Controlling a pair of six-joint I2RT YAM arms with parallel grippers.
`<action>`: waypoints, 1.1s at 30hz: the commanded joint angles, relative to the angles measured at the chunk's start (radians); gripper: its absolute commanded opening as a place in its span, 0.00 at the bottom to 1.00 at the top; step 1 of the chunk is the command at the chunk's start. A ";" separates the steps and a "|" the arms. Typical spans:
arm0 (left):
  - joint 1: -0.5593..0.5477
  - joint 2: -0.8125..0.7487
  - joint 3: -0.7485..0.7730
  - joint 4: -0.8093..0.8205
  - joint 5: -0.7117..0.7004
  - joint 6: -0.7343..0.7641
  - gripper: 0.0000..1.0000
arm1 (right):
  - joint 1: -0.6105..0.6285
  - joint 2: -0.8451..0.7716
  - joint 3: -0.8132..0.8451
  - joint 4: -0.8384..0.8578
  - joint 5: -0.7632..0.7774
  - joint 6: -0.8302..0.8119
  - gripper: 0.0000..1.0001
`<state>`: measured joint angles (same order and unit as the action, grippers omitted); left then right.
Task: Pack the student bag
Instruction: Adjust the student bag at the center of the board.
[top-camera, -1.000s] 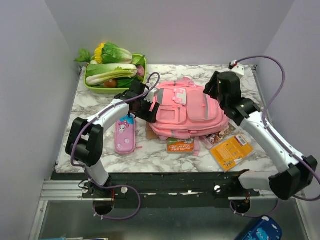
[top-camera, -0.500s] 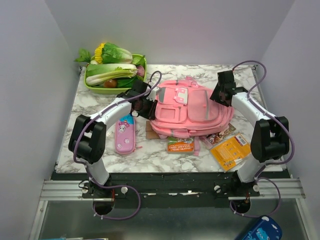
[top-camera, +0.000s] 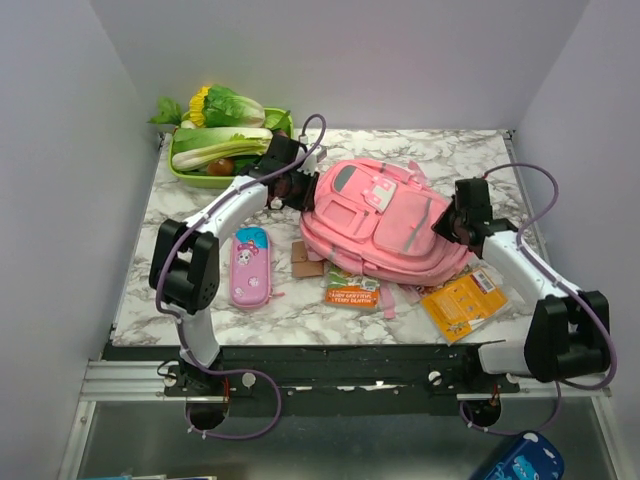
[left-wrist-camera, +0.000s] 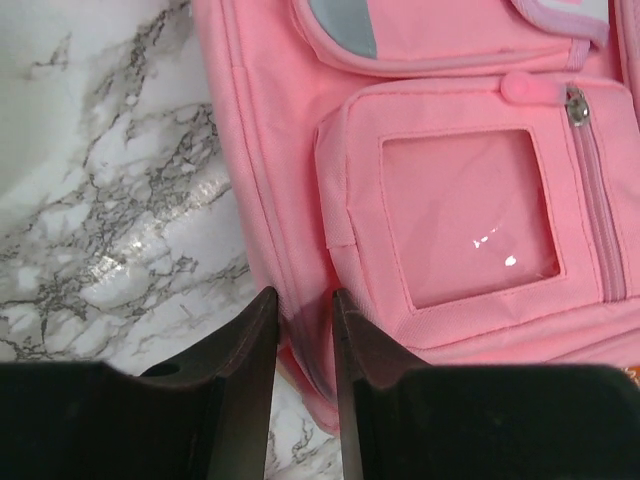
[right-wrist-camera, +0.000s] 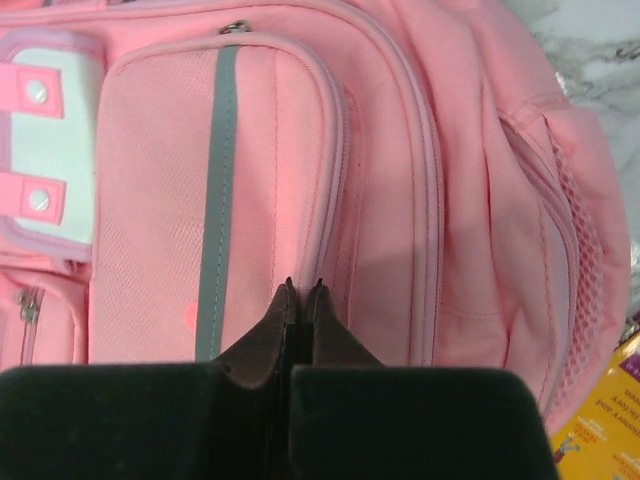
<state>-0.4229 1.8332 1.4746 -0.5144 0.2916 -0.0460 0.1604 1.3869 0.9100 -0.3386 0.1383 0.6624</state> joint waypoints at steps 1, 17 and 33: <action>-0.019 0.035 0.090 0.044 0.021 -0.032 0.34 | 0.018 -0.144 -0.074 0.078 -0.215 0.066 0.01; -0.043 0.129 0.423 0.074 0.078 -0.101 0.34 | 0.327 -0.359 0.052 0.069 -0.172 0.028 0.01; -0.097 0.089 0.518 0.082 0.096 -0.121 0.34 | 0.458 -0.327 0.236 0.018 -0.053 -0.046 0.01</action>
<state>-0.5346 1.9549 1.9678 -0.4320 0.3790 -0.1547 0.5701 1.0477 1.1217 -0.4389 0.1093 0.6094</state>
